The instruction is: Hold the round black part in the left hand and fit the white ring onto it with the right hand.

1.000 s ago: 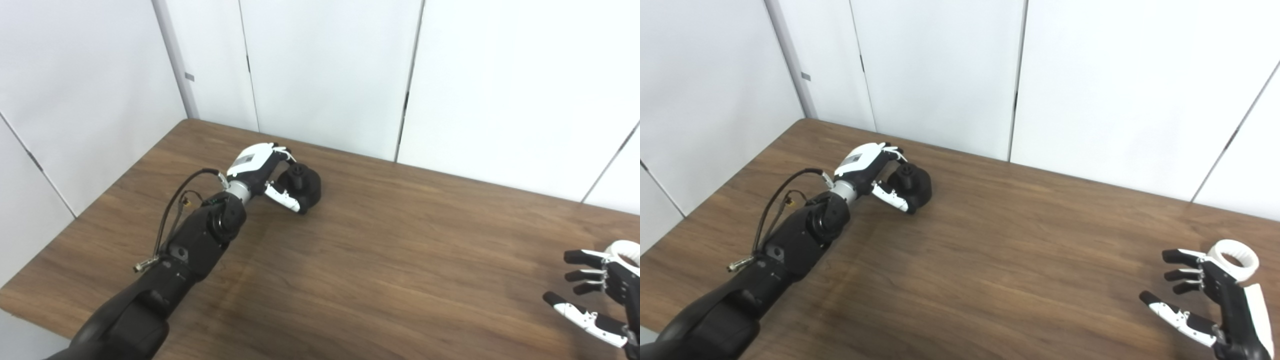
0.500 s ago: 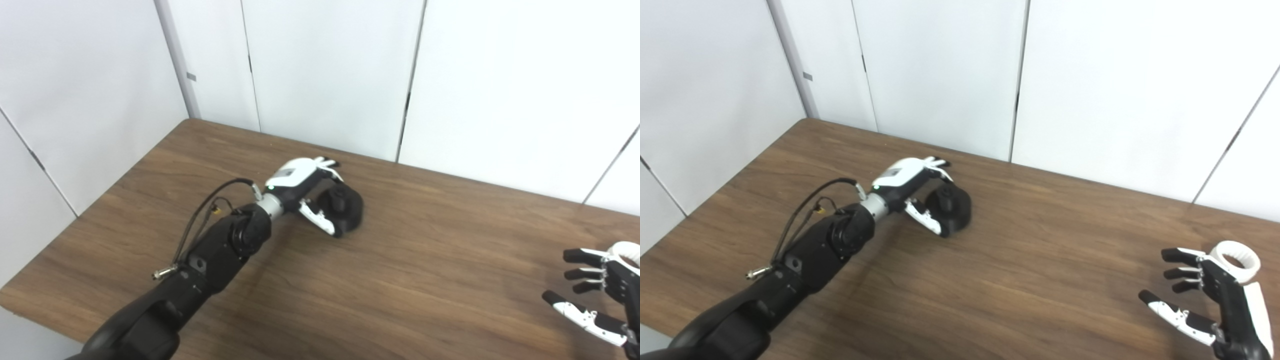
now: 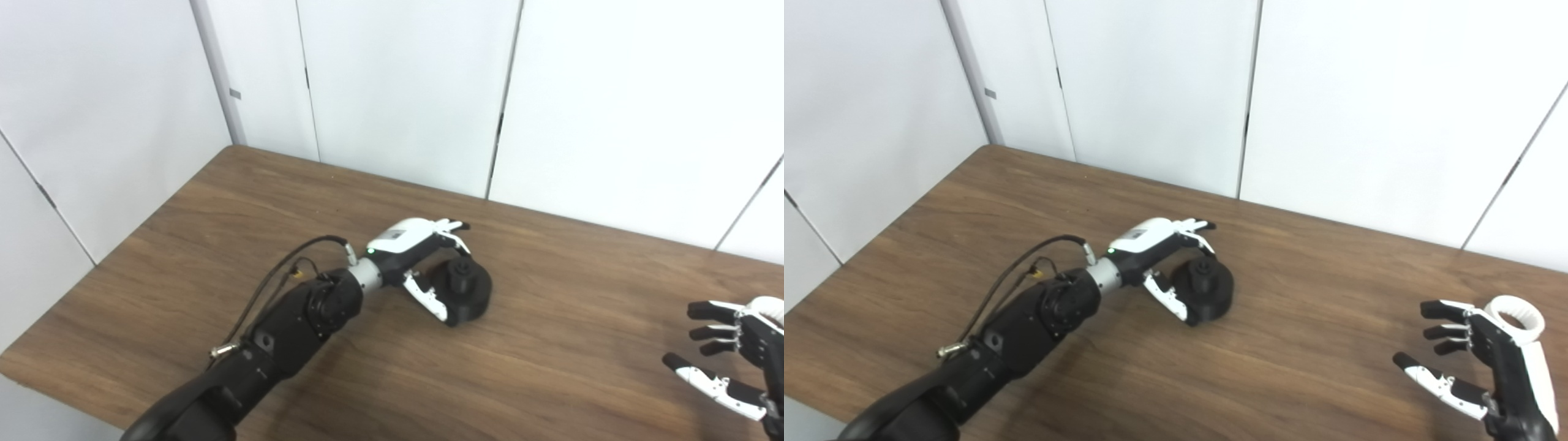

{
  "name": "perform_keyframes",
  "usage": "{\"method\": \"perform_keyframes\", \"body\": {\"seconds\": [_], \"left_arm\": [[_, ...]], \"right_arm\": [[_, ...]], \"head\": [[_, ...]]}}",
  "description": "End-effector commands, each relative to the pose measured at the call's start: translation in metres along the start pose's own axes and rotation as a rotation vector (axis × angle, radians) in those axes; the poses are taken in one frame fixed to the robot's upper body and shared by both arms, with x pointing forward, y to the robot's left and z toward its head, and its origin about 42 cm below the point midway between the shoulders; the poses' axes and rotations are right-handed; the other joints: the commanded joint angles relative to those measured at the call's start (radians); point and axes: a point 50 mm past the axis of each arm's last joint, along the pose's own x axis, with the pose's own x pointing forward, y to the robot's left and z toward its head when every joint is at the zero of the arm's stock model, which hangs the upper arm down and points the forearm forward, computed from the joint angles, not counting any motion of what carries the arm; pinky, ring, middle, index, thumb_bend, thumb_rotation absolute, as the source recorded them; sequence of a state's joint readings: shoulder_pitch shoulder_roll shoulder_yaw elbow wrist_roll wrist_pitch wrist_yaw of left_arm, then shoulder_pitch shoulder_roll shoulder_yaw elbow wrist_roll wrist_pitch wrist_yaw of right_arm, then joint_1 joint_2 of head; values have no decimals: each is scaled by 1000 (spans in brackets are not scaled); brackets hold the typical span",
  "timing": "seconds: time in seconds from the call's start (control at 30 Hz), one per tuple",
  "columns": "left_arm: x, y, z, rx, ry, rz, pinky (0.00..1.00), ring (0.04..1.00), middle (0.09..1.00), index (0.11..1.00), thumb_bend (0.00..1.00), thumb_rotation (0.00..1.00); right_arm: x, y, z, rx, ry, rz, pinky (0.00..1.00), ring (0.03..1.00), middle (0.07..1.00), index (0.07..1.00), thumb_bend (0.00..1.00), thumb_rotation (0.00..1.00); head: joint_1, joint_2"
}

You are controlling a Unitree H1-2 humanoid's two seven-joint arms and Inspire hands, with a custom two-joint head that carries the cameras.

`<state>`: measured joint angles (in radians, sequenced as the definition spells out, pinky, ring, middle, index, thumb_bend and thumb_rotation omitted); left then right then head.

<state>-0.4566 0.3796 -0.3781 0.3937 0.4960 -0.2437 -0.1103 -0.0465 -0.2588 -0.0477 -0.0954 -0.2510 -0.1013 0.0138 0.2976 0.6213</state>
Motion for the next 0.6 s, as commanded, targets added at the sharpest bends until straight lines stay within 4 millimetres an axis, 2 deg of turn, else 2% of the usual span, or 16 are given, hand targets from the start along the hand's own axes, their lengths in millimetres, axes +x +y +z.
{"method": "perform_keyframes", "body": {"seconds": [0.0, 0.57], "left_arm": [[2, -11, 10, -3, -38, -65, 1000, 1000, 987, 486, 523, 72], [9, -69, 58, -51, -202, -212, 1000, 1000, 988, 486, 521, 76]], "right_arm": [[12, -7, 18, -1, -75, -28, 485, 584, 672, 649, 563, 63], [14, -8, 18, 7, -76, -33, 484, 592, 680, 645, 568, 73]], "head": [[1, 1], [-5, 9]]}}
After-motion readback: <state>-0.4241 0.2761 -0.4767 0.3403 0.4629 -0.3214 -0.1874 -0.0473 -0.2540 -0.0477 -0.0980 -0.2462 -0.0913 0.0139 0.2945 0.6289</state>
